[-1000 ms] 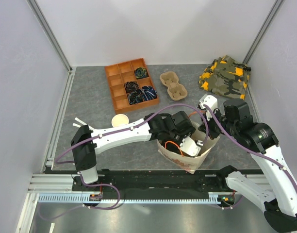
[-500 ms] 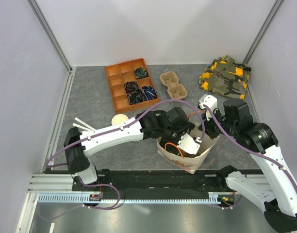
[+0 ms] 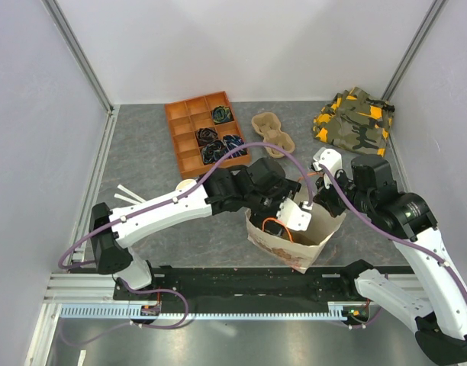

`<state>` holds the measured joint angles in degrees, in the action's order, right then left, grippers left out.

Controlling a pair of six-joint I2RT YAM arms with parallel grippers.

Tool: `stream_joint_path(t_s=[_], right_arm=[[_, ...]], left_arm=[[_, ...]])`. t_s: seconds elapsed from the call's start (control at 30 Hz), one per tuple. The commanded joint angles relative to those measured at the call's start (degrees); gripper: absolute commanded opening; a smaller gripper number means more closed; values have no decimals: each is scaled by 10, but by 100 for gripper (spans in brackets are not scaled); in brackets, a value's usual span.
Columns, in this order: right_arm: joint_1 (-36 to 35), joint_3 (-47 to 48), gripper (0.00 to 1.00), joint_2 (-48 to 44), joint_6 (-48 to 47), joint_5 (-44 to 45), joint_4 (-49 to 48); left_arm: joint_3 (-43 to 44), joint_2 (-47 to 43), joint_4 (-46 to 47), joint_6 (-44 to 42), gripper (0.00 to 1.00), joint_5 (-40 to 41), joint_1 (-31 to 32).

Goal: Pack the takeout coffee

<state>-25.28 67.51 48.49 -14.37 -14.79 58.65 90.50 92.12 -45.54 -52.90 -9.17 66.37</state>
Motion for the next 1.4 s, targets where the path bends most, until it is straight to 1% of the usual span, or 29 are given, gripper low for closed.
stream_joint_path(t_s=[0.0,0.37,0.67,0.77,0.93,1.07,1.23,1.37], right_arm=[[-2,-1,0,6,-10,13,-21],[-2,5,0,28,-28,13,-40],[-1,14,0,36,-29,12,-39],[-1,16,0,35,-27,10,-37],[-1,18,0,31,-27,8,-31],[-1,18,0,28,-31,9,-29],[-2,18,0,26,-33,9,-28],[-2,15,0,21,-33,10,-27]], left_arm=[[21,-29,35,28,92,-7,-9],[43,-28,67,61,92,2,-40],[33,-39,59,61,92,-20,-43],[30,-32,55,59,92,-10,-42],[38,-20,48,81,93,-10,-41],[63,-11,47,110,92,0,-42],[84,4,40,143,88,16,-42],[105,9,22,175,87,20,-42]])
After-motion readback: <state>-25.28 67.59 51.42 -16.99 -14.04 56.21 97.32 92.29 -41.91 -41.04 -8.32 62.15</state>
